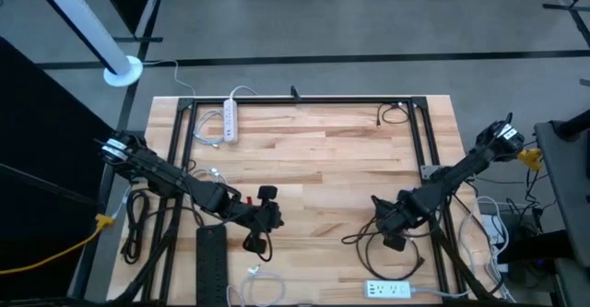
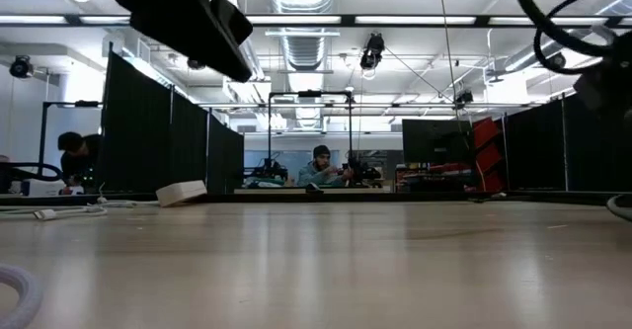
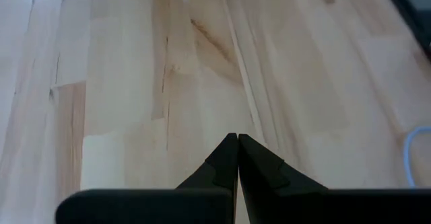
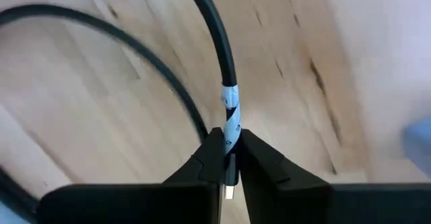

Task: Plug in charger cables
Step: Insert the bottom black charger cable into the bottom white outlet extension

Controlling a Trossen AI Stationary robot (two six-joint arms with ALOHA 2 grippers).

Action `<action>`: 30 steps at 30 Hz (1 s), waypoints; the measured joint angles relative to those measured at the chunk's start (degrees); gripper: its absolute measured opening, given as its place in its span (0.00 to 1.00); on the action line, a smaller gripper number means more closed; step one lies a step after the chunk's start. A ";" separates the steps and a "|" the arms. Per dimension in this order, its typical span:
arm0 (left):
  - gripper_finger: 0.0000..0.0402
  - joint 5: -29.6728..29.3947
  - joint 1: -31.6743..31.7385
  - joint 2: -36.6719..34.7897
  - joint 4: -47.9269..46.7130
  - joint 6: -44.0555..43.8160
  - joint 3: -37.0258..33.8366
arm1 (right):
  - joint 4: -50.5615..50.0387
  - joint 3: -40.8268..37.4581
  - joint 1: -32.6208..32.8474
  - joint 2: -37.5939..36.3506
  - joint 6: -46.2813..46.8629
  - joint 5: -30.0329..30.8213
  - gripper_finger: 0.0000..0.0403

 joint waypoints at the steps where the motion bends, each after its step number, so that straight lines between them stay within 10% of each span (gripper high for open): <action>1: 0.00 -0.02 0.00 0.00 0.71 0.25 0.00 | -1.13 0.79 0.00 -0.01 -0.10 1.05 0.04; 30: 0.00 -17.53 0.09 0.02 6.94 6.08 -2.34 | 0.34 25.21 -9.73 -0.49 -27.44 37.76 0.05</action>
